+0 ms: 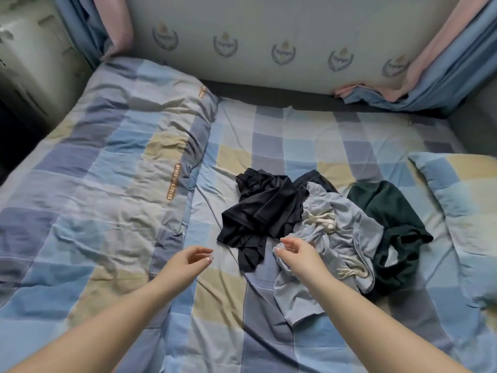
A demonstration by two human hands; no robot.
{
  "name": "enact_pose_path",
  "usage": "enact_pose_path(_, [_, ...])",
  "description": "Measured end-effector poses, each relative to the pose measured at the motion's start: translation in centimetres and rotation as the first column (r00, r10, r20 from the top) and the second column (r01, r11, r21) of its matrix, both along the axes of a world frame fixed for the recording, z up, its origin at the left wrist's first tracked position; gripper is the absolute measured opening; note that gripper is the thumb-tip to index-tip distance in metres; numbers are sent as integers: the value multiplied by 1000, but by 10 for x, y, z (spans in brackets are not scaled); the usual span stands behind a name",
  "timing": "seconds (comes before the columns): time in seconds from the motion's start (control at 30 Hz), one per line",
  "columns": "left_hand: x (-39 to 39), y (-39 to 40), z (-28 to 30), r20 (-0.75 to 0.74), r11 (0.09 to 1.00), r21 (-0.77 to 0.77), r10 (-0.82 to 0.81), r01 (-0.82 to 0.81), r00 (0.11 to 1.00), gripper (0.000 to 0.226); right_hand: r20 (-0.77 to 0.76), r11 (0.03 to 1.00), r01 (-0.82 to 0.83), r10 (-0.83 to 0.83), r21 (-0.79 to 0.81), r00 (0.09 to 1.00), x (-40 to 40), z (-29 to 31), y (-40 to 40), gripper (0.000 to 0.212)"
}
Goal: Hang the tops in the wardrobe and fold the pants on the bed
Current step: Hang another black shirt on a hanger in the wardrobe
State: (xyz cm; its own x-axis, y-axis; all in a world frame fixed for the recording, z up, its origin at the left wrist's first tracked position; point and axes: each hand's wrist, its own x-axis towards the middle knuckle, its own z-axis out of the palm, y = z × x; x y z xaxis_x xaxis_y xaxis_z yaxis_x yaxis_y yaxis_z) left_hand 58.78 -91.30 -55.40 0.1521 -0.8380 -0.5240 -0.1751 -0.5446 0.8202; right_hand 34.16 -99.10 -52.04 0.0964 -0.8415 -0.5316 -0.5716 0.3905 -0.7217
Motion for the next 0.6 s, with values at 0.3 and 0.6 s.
enact_pose_path(0.3, [-7,-92,-146,48,998,-28,52,-51,997,18,-24,1000,-5,5,-5,1000,26,-155,-89,52])
enact_pose_path(0.6, [-28,-193,-213,114,991,-111,-55,68,992,58,121,981,75,-98,181,988,44,-217,-163,57])
